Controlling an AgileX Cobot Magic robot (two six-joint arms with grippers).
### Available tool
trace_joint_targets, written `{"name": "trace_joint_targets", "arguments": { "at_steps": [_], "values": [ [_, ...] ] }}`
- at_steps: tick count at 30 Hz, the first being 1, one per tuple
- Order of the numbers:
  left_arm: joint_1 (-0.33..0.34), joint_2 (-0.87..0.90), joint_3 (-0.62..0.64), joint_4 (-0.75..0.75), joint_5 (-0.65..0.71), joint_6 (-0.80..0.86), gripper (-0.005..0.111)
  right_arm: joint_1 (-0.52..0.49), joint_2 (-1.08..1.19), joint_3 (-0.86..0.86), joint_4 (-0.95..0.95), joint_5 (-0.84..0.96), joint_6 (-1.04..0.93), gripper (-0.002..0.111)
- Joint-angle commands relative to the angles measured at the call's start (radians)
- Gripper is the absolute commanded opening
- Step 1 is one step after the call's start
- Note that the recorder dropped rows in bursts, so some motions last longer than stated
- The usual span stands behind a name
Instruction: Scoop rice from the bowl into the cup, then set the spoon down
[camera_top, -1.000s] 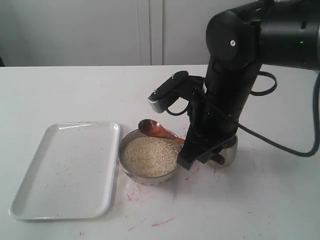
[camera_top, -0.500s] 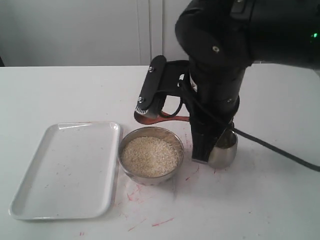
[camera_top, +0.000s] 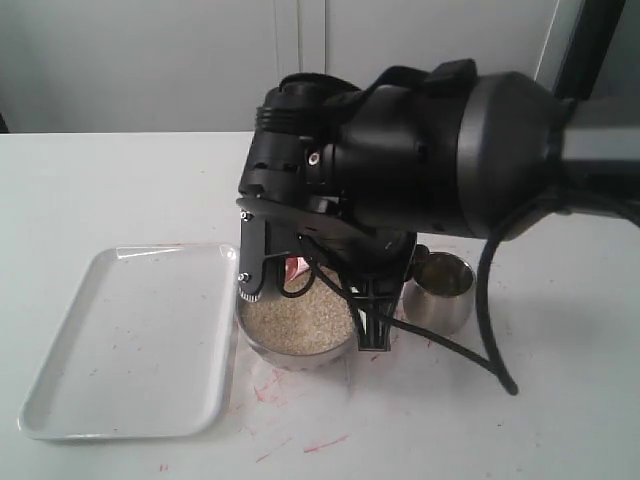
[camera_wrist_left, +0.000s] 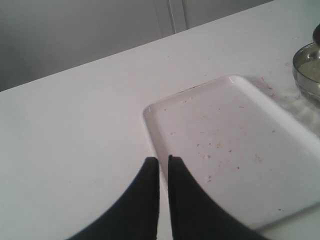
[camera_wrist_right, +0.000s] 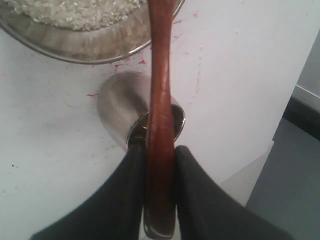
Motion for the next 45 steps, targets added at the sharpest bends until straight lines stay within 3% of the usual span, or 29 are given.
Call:
{"name": "trace_joint_targets", "arguments": {
  "at_steps": [1, 45],
  "values": [
    [0.002, 0.001, -0.003, 0.000, -0.003, -0.005, 0.014, -0.001, 0.015, -0.004, -0.042, 0.005, 0.012, 0.000],
    [0.002, 0.001, -0.003, 0.000, -0.003, -0.005, 0.014, -0.032, 0.117, -0.002, 0.063, 0.005, 0.024, 0.000]
  ]
}}
